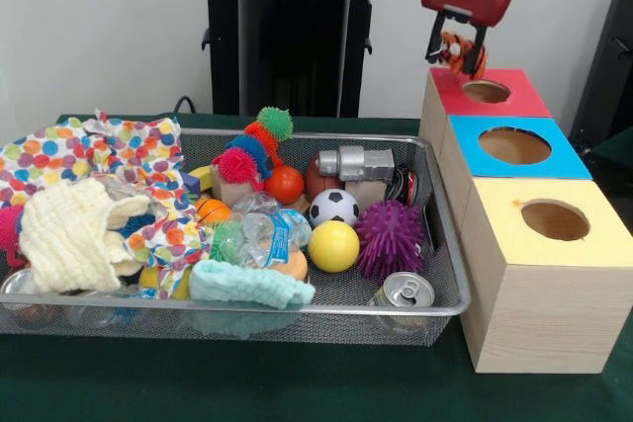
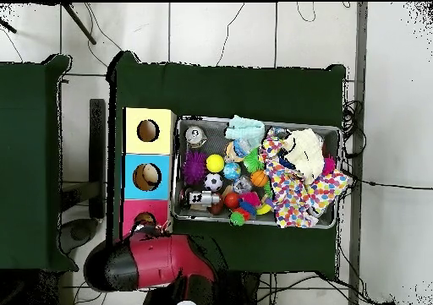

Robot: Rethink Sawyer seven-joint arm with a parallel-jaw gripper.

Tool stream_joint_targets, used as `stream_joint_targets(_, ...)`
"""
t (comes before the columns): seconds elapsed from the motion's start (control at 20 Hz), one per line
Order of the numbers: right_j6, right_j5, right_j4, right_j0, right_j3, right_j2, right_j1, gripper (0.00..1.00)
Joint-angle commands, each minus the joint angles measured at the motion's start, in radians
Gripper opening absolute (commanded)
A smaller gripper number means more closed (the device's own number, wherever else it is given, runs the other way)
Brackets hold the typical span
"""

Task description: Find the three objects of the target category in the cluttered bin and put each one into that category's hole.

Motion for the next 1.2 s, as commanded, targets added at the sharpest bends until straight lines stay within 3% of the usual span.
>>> stream_joint_targets(0.05,0.073,0.074,0.022,0.011,-0.068,0.048,-0.005,1.00)
stream_joint_targets(0.95,0.088,0.077,0.047,0.017,-0.061,0.044,-0.005,1.00)
stream_joint_targets(1.2,0.078,0.108,0.072,0.011,-0.072,0.065,-0.041,1.00)
